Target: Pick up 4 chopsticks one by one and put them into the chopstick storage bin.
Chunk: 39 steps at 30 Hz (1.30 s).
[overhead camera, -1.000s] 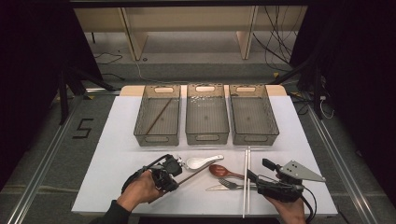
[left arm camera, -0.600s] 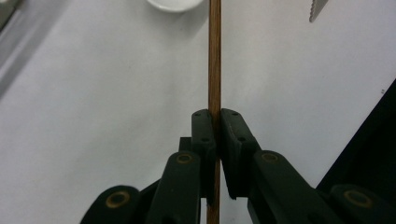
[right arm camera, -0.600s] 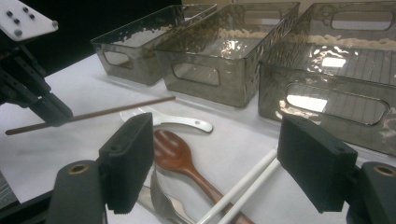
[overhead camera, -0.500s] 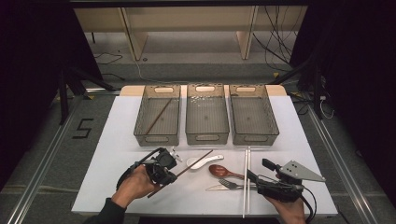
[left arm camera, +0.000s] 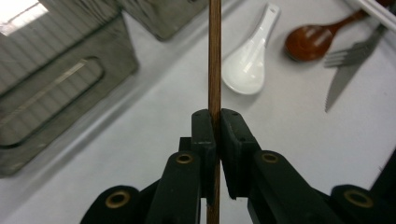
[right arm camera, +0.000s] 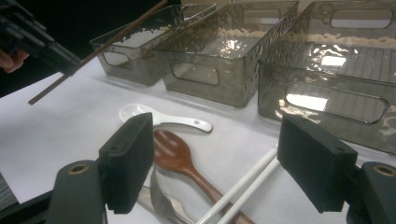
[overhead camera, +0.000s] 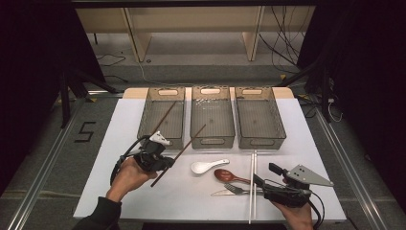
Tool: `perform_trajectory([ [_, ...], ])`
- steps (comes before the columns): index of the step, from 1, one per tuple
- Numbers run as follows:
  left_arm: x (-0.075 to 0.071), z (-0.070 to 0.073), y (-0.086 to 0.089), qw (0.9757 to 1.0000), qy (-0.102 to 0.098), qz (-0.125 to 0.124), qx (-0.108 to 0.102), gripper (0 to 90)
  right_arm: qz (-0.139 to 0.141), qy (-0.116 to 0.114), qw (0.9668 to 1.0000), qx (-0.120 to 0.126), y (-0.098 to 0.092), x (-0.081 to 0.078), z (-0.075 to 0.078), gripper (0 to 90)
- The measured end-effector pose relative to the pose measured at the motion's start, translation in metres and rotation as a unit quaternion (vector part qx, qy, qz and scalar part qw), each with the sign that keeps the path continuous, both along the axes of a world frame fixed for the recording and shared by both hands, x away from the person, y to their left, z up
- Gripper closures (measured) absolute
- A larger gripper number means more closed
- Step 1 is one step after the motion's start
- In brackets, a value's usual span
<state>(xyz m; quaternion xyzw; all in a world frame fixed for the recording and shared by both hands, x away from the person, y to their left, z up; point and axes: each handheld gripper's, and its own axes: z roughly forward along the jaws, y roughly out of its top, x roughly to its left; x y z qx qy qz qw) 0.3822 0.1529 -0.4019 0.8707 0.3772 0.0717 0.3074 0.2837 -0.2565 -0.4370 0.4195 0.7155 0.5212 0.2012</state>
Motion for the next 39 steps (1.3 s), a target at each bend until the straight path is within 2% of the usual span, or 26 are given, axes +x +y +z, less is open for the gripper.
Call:
perform_trajectory([
  [7, 0.017, 0.007, 0.014, 0.9996, -0.008, 0.023, -0.015, 84.0, 0.0, 0.0, 1.0, 0.001, 0.0, 0.0, 0.0, 28.0],
  [17, 0.033, 0.015, 0.02, 0.9983, -0.02, 0.044, -0.033, 84.0, -0.001, 0.0, 1.0, 0.002, -0.001, 0.0, 0.0, 28.0],
  [21, 0.041, 0.021, 0.021, 0.9979, -0.029, 0.046, -0.035, 84.0, -0.001, 0.0, 1.0, 0.003, -0.001, 0.0, 0.0, 28.0],
  [26, 0.055, 0.033, 0.025, 0.9962, -0.044, 0.06, -0.045, 84.0, -0.001, 0.0, 1.0, 0.003, -0.001, 0.0, 0.0, 28.0],
  [31, 0.071, 0.044, 0.028, 0.9947, -0.057, 0.072, -0.046, 84.0, -0.001, 0.0, 1.0, 0.004, -0.001, 0.0, 0.0, 28.0],
  [39, 0.094, 0.051, 0.031, 0.993, -0.071, 0.089, -0.032, 84.0, 0.0, 0.001, 1.0, 0.005, -0.001, 0.0, 0.0, 28.0],
])
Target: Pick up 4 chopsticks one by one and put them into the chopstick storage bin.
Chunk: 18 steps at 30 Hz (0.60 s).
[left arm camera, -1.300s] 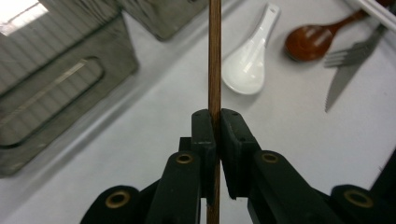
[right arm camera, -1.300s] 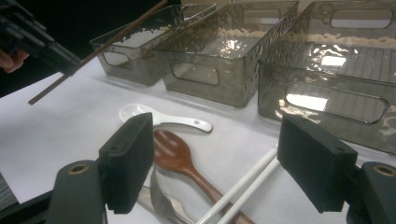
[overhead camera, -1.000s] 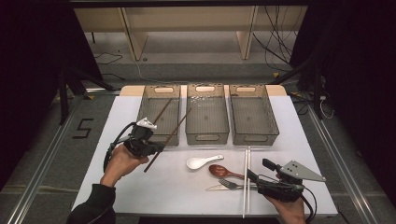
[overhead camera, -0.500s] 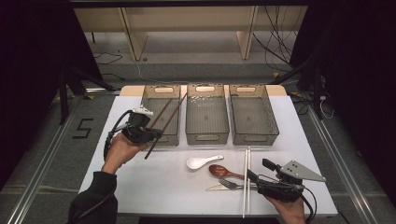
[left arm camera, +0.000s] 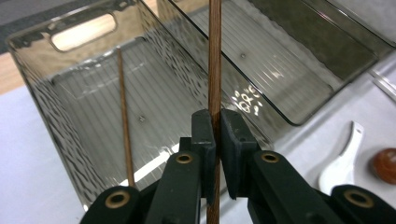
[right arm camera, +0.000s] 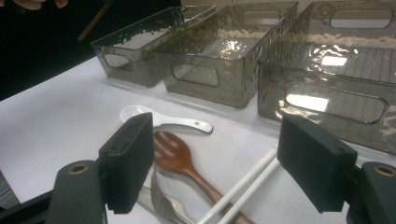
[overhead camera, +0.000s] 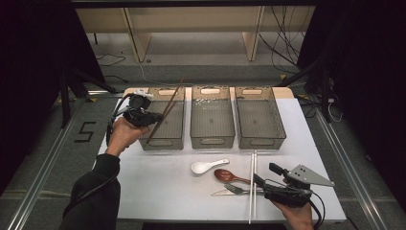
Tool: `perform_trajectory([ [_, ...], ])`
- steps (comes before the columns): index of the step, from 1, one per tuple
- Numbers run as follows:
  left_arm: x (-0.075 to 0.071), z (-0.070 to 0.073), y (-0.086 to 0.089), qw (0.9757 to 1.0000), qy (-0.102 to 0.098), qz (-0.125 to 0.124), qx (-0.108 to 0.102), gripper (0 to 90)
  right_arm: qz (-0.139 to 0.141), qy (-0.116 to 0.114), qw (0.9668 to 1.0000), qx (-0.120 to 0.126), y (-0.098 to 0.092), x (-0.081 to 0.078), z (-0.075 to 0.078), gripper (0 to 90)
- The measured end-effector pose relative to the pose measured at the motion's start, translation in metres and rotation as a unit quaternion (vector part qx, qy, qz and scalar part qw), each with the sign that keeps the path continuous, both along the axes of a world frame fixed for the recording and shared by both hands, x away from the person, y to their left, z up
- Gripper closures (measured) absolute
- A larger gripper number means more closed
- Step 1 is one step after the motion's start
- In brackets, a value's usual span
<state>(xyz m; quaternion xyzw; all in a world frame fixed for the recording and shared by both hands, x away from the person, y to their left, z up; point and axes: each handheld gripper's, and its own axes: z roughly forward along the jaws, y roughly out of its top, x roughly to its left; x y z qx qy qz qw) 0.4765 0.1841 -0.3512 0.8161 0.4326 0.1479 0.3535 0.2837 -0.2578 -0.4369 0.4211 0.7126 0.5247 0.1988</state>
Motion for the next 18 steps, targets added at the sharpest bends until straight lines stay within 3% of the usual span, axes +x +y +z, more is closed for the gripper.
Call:
perform_trajectory([
  [11, 0.022, -0.002, 0.008, 0.9992, -0.021, 0.033, 0.005, 83.9, 0.001, 0.0, 1.0, 0.001, 0.0, 0.0, 0.0, 28.0],
  [18, 0.034, -0.014, 0.015, 0.9984, -0.02, 0.053, 0.007, 83.9, 0.002, -0.001, 1.0, 0.001, 0.0, 0.0, 0.0, 28.0],
])
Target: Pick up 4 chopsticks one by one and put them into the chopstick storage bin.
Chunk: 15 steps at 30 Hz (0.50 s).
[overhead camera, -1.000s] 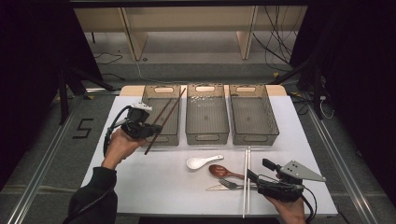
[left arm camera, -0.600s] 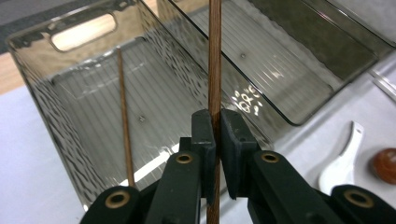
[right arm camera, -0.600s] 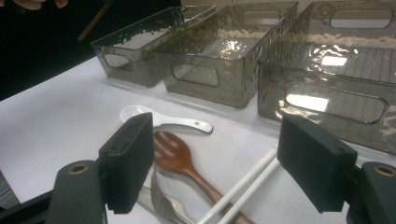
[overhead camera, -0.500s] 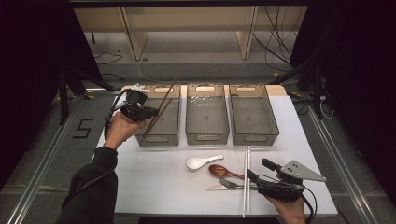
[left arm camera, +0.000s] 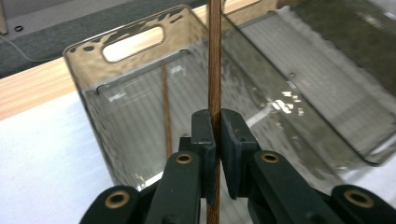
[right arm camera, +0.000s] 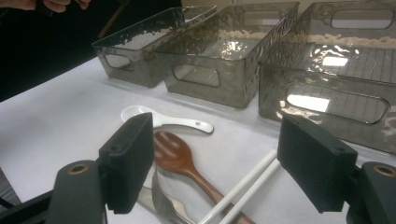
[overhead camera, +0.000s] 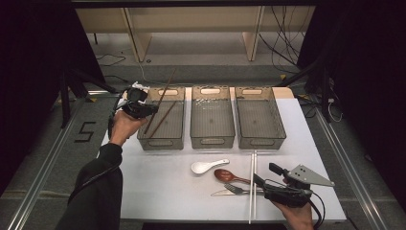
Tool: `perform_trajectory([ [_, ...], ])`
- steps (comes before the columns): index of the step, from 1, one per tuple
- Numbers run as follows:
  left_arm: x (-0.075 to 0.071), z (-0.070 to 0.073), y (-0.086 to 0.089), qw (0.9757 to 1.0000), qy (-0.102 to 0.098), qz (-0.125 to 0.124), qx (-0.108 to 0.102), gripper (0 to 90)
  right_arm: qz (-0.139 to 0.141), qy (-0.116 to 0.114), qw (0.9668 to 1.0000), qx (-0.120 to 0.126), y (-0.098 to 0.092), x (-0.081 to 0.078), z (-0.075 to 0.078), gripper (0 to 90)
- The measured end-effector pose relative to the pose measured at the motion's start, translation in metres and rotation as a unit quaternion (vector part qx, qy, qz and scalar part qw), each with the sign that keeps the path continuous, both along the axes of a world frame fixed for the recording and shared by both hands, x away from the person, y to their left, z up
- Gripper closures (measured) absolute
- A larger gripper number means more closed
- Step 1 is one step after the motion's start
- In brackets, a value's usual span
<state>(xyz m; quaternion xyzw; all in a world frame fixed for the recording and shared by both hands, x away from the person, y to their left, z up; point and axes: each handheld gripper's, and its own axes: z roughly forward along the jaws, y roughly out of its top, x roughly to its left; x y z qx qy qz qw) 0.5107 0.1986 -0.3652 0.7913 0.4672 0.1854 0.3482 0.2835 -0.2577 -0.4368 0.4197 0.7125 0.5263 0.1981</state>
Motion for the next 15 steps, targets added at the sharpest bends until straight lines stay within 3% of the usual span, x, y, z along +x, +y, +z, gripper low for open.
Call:
perform_trajectory([
  [15, 0.006, -0.021, 0.002, 0.9998, 0.009, 0.014, 0.009, 83.7, 0.0, 0.002, 1.0, 0.001, 0.0, 0.0, 0.0, 28.0],
])
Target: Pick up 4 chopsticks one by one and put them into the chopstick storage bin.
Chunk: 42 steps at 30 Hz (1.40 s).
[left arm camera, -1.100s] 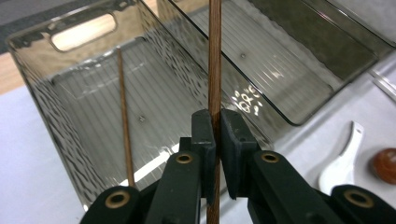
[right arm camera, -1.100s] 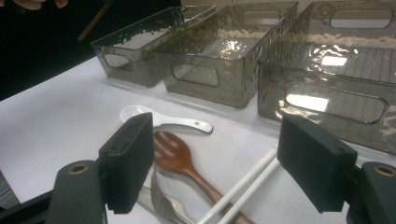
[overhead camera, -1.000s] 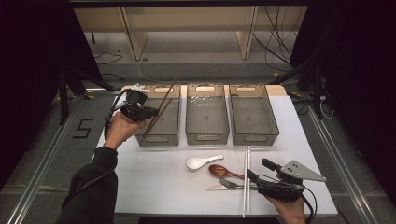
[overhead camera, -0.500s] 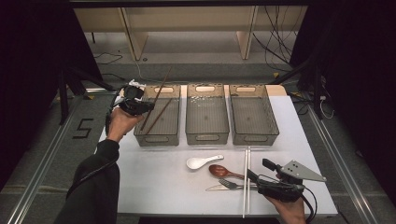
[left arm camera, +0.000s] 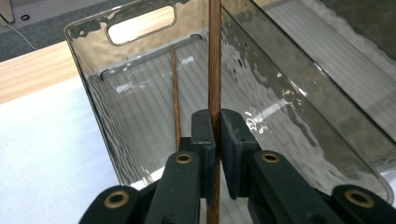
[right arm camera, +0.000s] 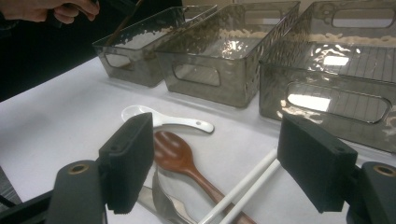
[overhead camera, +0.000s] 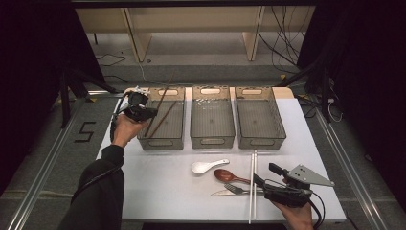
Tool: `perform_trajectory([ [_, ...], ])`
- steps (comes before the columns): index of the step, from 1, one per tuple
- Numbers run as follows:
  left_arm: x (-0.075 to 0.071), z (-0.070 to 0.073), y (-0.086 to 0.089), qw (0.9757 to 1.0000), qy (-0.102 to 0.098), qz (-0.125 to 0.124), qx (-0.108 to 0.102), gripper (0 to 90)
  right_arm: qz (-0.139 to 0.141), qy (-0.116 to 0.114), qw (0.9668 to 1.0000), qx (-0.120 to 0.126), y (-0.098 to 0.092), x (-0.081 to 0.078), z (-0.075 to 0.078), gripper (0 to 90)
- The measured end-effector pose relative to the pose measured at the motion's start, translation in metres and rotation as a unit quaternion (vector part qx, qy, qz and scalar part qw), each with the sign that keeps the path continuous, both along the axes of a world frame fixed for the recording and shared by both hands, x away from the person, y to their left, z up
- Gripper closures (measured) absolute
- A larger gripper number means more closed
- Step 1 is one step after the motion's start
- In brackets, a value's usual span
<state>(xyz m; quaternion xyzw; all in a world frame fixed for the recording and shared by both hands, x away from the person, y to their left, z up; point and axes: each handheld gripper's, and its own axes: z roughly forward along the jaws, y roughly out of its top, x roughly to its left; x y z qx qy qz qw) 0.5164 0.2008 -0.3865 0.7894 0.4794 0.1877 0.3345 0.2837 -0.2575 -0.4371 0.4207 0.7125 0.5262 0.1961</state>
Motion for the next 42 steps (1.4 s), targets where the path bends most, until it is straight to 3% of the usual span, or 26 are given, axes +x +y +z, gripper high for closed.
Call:
perform_trajectory([
  [13, 0.002, -0.015, 0.003, 0.9998, 0.014, 0.017, 0.002, 81.9, 0.001, -0.001, 1.0, -0.002, 0.0, 0.0, 0.0, 28.0],
  [15, 0.002, -0.014, 0.004, 0.9997, 0.007, 0.025, -0.002, 76.2, 0.001, -0.002, 1.0, -0.001, 0.0, 0.0, 0.0, 28.0],
  [18, 0.0, -0.011, 0.003, 0.9998, 0.012, 0.016, -0.004, 72.7, 0.001, -0.002, 1.0, -0.001, 0.0, 0.0, 0.0, 28.0],
  [22, -0.006, -0.006, 0.002, 0.9996, 0.017, 0.016, -0.017, 61.6, 0.001, -0.001, 1.0, -0.002, 0.0, 0.0, 0.0, 28.0],
  [25, -0.013, -0.002, 0.003, 0.9989, 0.016, 0.016, -0.042, 53.6, 0.001, -0.001, 1.0, -0.001, 0.0, -0.001, 0.0, 28.0],
  [33, -0.038, 0.0, 0.004, 0.9969, 0.0, 0.004, -0.078, 33.1, 0.0, 0.008, 1.0, -0.006, 0.001, 0.0, 0.0, 28.0],
  [38, -0.056, -0.003, 0.001, 0.9969, -0.009, -0.012, -0.077, 25.8, -0.006, 0.031, 0.9993, -0.022, 0.002, 0.004, 0.001, 28.0],
  [42, -0.072, -0.004, -0.001, 0.9955, -0.021, -0.021, -0.09, 22.9, -0.012, 0.049, 0.9981, -0.035, 0.002, 0.007, 0.003, 28.0],
])
